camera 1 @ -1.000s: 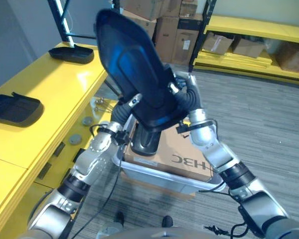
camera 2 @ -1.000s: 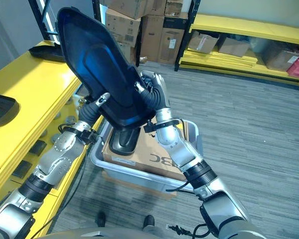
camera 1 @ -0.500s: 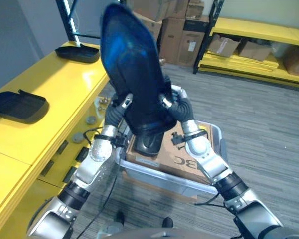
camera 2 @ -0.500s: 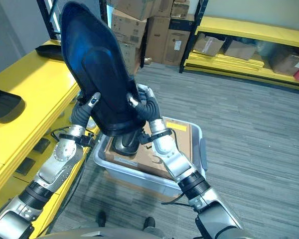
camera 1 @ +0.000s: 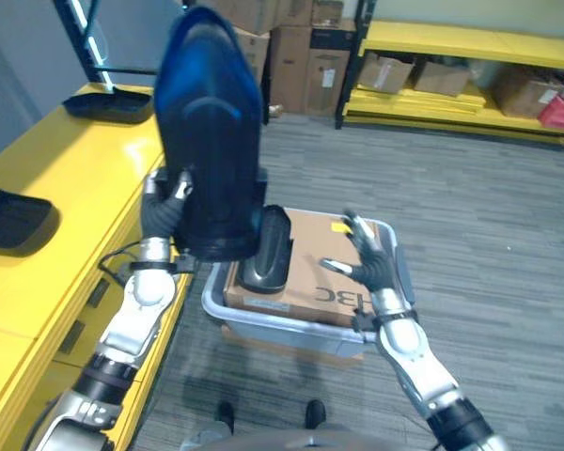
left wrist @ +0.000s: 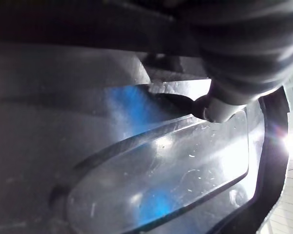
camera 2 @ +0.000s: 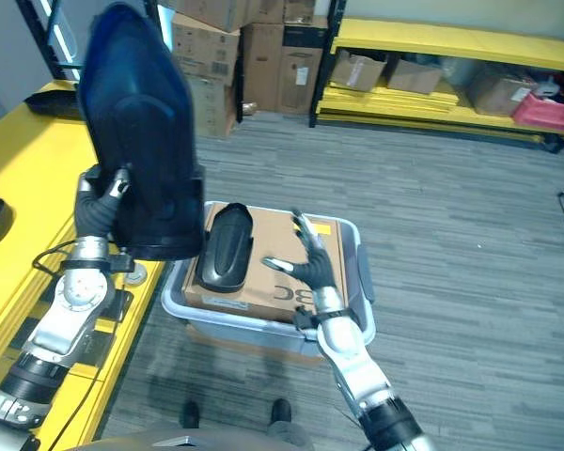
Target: Move parts from the plastic box to the shelf.
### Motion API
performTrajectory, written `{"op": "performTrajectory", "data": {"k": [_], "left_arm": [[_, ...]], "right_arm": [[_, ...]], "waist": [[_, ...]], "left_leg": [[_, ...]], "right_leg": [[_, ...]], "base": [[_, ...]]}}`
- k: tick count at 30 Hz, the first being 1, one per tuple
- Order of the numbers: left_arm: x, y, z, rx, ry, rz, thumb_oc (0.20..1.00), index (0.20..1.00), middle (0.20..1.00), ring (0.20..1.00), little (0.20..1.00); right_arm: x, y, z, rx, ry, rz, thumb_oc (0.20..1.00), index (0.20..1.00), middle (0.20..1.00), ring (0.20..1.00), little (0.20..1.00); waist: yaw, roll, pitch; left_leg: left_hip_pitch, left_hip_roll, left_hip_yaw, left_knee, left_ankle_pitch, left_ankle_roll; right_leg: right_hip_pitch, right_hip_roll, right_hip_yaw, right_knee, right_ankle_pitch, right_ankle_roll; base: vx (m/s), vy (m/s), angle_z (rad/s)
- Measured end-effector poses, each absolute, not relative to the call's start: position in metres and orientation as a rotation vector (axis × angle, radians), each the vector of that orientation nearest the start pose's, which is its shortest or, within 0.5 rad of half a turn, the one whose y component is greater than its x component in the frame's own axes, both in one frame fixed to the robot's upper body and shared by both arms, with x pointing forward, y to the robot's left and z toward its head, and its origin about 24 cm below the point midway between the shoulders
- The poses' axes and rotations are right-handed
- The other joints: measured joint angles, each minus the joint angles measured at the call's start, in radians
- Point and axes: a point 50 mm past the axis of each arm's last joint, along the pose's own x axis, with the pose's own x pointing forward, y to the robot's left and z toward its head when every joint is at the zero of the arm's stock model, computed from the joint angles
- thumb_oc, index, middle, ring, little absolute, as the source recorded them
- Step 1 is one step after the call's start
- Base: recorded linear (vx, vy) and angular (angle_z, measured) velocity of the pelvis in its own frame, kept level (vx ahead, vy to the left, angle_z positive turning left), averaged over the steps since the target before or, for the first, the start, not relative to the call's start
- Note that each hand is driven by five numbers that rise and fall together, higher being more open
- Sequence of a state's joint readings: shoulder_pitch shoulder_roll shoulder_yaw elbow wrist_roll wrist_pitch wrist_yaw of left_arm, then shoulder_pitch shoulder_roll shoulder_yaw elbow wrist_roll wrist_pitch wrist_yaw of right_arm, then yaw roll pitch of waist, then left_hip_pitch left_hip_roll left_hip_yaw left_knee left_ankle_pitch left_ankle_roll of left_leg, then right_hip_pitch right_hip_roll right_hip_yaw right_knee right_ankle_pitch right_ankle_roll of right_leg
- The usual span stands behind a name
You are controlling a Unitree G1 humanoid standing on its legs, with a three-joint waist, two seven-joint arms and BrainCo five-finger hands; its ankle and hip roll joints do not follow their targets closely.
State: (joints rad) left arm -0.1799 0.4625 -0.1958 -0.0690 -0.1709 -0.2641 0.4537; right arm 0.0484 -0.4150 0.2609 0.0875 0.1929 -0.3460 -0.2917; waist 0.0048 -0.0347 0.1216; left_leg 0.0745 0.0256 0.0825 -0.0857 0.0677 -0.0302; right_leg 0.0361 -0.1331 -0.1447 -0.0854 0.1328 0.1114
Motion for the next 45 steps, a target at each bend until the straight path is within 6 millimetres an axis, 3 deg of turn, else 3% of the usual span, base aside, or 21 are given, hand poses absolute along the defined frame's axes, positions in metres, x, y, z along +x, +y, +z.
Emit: {"op": "performTrajectory", "data": {"k": [6,11,13,18,20,22,23,24,25,26,27,30,31,32,33,34,36,37,39,42,45], "left_arm": [[0.267,0.200,0.138,0.151,-0.558,0.239,0.200,0.200,0.200,0.200,0.200],[0.265,0.190,0.142,0.125,-0.607,0.191,0.200,0.200,0.200,0.200,0.200],[0.262,0.189,0.147,0.122,-0.630,0.176,0.200,0.200,0.200,0.200,0.200],[0.252,0.190,0.148,0.123,-0.639,0.157,0.200,0.200,0.200,0.200,0.200],[0.244,0.192,0.150,0.125,-0.649,0.152,0.200,0.200,0.200,0.200,0.200],[0.243,0.193,0.151,0.127,-0.650,0.156,0.200,0.200,0.200,0.200,0.200],[0.243,0.202,0.151,0.132,-0.635,0.176,0.200,0.200,0.200,0.200,0.200],[0.245,0.202,0.152,0.123,-0.629,0.160,0.200,0.200,0.200,0.200,0.200],[0.245,0.201,0.153,0.116,-0.631,0.147,0.200,0.200,0.200,0.200,0.200],[0.246,0.198,0.151,0.092,-0.618,0.124,0.200,0.200,0.200,0.200,0.200],[0.248,0.194,0.148,0.081,-0.605,0.099,0.200,0.200,0.200,0.200,0.200],[0.247,0.194,0.145,0.079,-0.589,0.069,0.200,0.200,0.200,0.200,0.200],[0.247,0.195,0.147,0.083,-0.597,0.069,0.200,0.200,0.200,0.200,0.200],[0.248,0.194,0.148,0.081,-0.599,0.069,0.200,0.200,0.200,0.200,0.200],[0.249,0.191,0.148,0.081,-0.603,0.058,0.200,0.200,0.200,0.200,0.200],[0.252,0.190,0.151,0.083,-0.614,0.058,0.200,0.200,0.200,0.200,0.200],[0.252,0.197,0.155,0.098,-0.628,0.094,0.200,0.200,0.200,0.200,0.200],[0.254,0.200,0.158,0.117,-0.626,0.100,0.200,0.200,0.200,0.200,0.200],[0.256,0.201,0.155,0.118,-0.602,0.097,0.200,0.200,0.200,0.200,0.200],[0.253,0.210,0.153,0.160,-0.568,0.099,0.200,0.200,0.200,0.200,0.200],[0.254,0.213,0.154,0.176,-0.552,0.082,0.200,0.200,0.200,0.200,0.200]], "right_arm": [[0.197,-0.226,-0.042,-0.199,0.237,-0.187,1.000,1.000,1.000,1.000,1.000],[0.134,-0.237,-0.101,-0.200,0.590,-0.233,1.000,1.000,1.000,1.000,1.000],[0.113,-0.235,-0.122,-0.191,0.739,-0.184,1.000,1.000,1.000,1.000,1.000],[0.095,-0.229,-0.143,-0.168,0.939,-0.089,1.000,1.000,1.000,1.000,1.000],[0.076,-0.229,-0.156,-0.135,1.103,-0.048,1.000,1.000,1.000,1.000,1.000],[0.063,-0.233,-0.161,-0.125,1.197,-0.047,1.000,1.000,1.000,1.000,1.000],[0.051,-0.238,-0.165,-0.056,1.288,-0.093,1.000,1.000,1.000,1.000,1.000],[0.043,-0.239,-0.166,-0.009,1.330,-0.115,1.000,1.000,1.000,1.000,1.000],[0.043,-0.239,-0.166,0.001,1.347,-0.108,1.000,1.000,1.000,1.000,1.000],[0.039,-0.241,-0.166,0.028,1.373,-0.117,1.000,1.000,1.000,1.000,1.000],[0.034,-0.241,-0.167,0.046,1.387,-0.126,1.000,1.000,1.000,1.000,1.000],[0.042,-0.246,-0.164,0.053,1.384,-0.115,1.000,1.000,1.000,1.000,1.000],[0.049,-0.251,-0.162,0.050,1.364,-0.114,1.000,1.000,1.000,1.000,1.000],[0.058,-0.260,-0.158,0.029,1.355,-0.120,1.000,1.000,1.000,1.000,1.000],[0.058,-0.265,-0.157,0.016,1.356,-0.127,1.000,1.000,1.000,1.000,1.000],[0.061,-0.262,-0.158,0.010,1.359,-0.112,1.000,1.000,1.000,1.000,1.000],[0.075,-0.244,-0.161,0.056,1.338,-0.063,1.000,1.000,1.000,1.000,1.000],[0.082,-0.236,-0.161,0.071,1.326,-0.041,1.000,1.000,1.000,1.000,1.000],[0.079,-0.236,-0.162,0.072,1.350,-0.036,1.000,1.000,1.000,1.000,1.000],[0.093,-0.238,-0.159,0.020,1.339,-0.007,1.000,1.000,1.000,1.000,1.000],[0.102,-0.232,-0.159,0.008,1.320,0.017,1.000,1.000,1.000,1.000,1.000]], "waist": [[-0.037,-0.011,0.010],[-0.058,-0.008,0.010],[-0.034,-0.004,0.014],[0.016,0.017,0.027],[0.081,0.047,0.044],[0.091,0.062,0.052],[0.107,0.084,0.068],[0.093,0.060,0.084],[0.104,0.072,0.090],[0.101,0.072,0.113],[0.074,0.064,0.120],[0.070,0.023,0.123],[0.065,0.019,0.122],[0.037,0.032,0.113],[0.016,0.059,0.098],[-0.001,0.044,0.095],[0.013,0.041,0.094],[0.007,0.027,0.090],[0.003,0.015,0.075],[0.061,0.025,0.069],[0.072,0.028,0.065]], "left_leg": [[-0.005,-0.006,-0.014,-0.001,-0.015,0.002],[-0.032,-0.008,-0.147,-0.001,0.005,0.004],[-0.039,-0.004,-0.194,0.006,0.021,-0.014],[-0.043,0.007,-0.279,0.006,0.041,-0.036],[-0.060,0.022,-0.312,0.004,0.051,-0.051],[-0.070,0.026,-0.338,0.000,0.053,-0.057],[-0.097,0.046,-0.271,0.000,0.023,-0.042],[-0.109,0.057,-0.186,0.002,-0.024,-0.021],[-0.116,0.061,-0.120,0.014,-0.042,0.000],[-0.114,0.076,0.006,0.022,-0.078,0.060],[-0.111,0.094,0.138,0.038,-0.103,0.042],[-0.109,0.107,0.342,0.144,-0.071,0.032],[-0.098,0.114,0.360,0.181,-0.067,0.026],[-0.070,0.140,0.411,0.245,-0.076,0.061],[-0.054,0.147,0.420,0.234,-0.061,0.034],[-0.043,0.106,0.388,0.213,-0.047,0.024],[-0.044,0.074,0.364,0.117,0.010,0.051],[-0.061,0.051,0.363,0.092,0.029,0.062],[-0.027,0.027,0.503,0.048,0.010,0.074],[-0.019,-0.010,0.484,0.054,-0.005,0.089],[-0.017,-0.011,0.462,0.050,-0.015,0.095]], "right_leg": [[0.006,0.000,0.028,0.002,-0.006,0.006],[0.052,0.022,0.020,0.002,-0.054,0.005],[0.065,0.035,-0.009,0.002,-0.061,-0.005],[0.109,0.058,-0.065,-0.004,-0.094,-0.007],[0.120,0.081,-0.092,0.002,-0.105,-0.020],[0.125,0.092,-0.094,0.002,-0.110,-0.027],[0.141,0.096,-0.169,0.003,-0.105,-0.046],[0.151,0.069,-0.233,0.010,-0.115,-0.058],[0.167,0.053,-0.280,0.022,-0.119,-0.055],[0.187,0.031,-0.353,0.051,-0.131,-0.044],[0.212,0.014,-0.418,0.065,-0.146,-0.052],[0.214,-0.102,-0.510,0.139,-0.183,-0.027],[0.222,-0.128,-0.521,0.143,-0.183,-0.020],[0.237,-0.150,-0.538,0.180,-0.177,0.015],[0.244,-0.156,-0.532,0.211,-0.190,0.026],[0.234,-0.192,-0.487,0.253,-0.216,0.020],[0.160,-0.130,-0.395,0.252,-0.283,0.001],[0.176,-0.091,-0.387,0.157,-0.237,-0.028],[0.225,-0.126,-0.445,0.115,-0.158,0.033],[0.226,-0.158,-0.450,0.144,-0.135,0.003],[0.215,-0.170,-0.467,0.198,-0.122,-0.015]], "base": [[0.07,-0.021,-0.01],[0.04,-0.159,0.69],[0.03,-0.291,0.74],[-0.01,-0.211,0.56],[-0.09,-0.150,0.59],[-0.05,-0.072,0.73],[-0.07,0.004,1.57],[-0.11,0.042,1.77],[-0.12,0.058,1.53],[-0.08,0.074,1.65],[-0.10,0.121,1.90],[-0.10,0.157,1.12],[-0.10,0.305,0.83],[-0.04,0.220,1.02],[-0.02,0.271,1.25],[0.00,0.259,1.02],[0.01,0.380,0.70],[0.02,0.345,1.14],[0.05,0.319,1.14],[0.06,0.242,0.24],[0.12,0.131,0.28]]}}
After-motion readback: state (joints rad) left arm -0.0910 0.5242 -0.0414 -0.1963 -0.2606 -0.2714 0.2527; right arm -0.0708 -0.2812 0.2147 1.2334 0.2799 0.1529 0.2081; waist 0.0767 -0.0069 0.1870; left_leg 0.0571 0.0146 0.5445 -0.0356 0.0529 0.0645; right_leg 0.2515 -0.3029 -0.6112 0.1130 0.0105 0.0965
